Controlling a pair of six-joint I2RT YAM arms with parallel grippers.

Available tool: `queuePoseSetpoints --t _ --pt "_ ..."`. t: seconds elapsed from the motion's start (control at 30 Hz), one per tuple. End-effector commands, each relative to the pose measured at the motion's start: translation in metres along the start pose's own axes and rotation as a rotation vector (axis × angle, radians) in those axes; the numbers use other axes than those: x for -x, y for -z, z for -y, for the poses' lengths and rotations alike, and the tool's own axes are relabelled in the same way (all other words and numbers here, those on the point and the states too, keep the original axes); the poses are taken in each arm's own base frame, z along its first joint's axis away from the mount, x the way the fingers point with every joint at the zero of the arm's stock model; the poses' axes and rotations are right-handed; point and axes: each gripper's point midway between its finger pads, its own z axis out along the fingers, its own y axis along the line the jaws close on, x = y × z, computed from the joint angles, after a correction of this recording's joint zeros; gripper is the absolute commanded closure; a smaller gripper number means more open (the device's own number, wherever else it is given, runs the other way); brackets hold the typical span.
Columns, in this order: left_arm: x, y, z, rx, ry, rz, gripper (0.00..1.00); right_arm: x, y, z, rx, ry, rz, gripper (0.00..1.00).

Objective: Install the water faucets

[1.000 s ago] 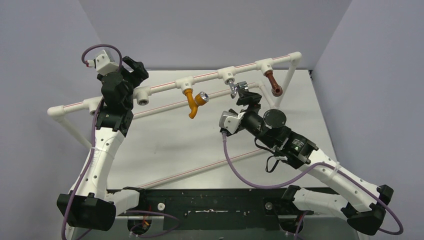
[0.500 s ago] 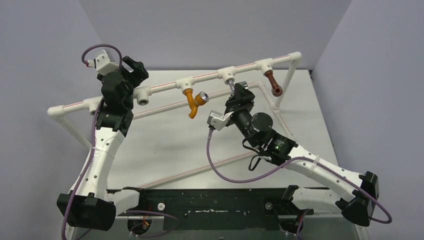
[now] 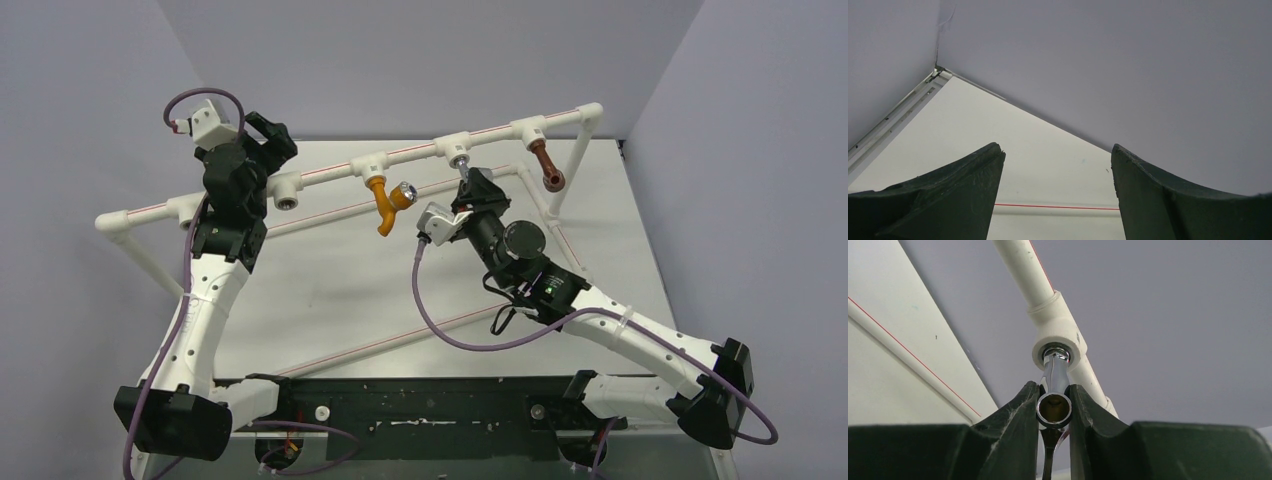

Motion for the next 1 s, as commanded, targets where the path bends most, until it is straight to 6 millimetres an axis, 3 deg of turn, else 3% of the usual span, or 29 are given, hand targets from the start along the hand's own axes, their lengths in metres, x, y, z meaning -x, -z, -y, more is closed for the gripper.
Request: queuePoseSetpoints --t 0.0,0.5,0.97 --pt "-0.108 0.01 -0.06 0.168 -0.145 -0.344 0.24 -0.001 -0.004 0.021 -0.101 -0.243 -0.01 1.0" --pt "-0.106 0.011 -0.059 0.161 -0.144 -0.339 0.24 0.007 0.0 0.03 -0.305 -1.225 0.052 1.0" --pt "-0.106 0.011 -0.059 0.161 -0.143 -0.338 0.24 0.009 0.002 0.024 -0.431 -2.001 0.092 1.0"
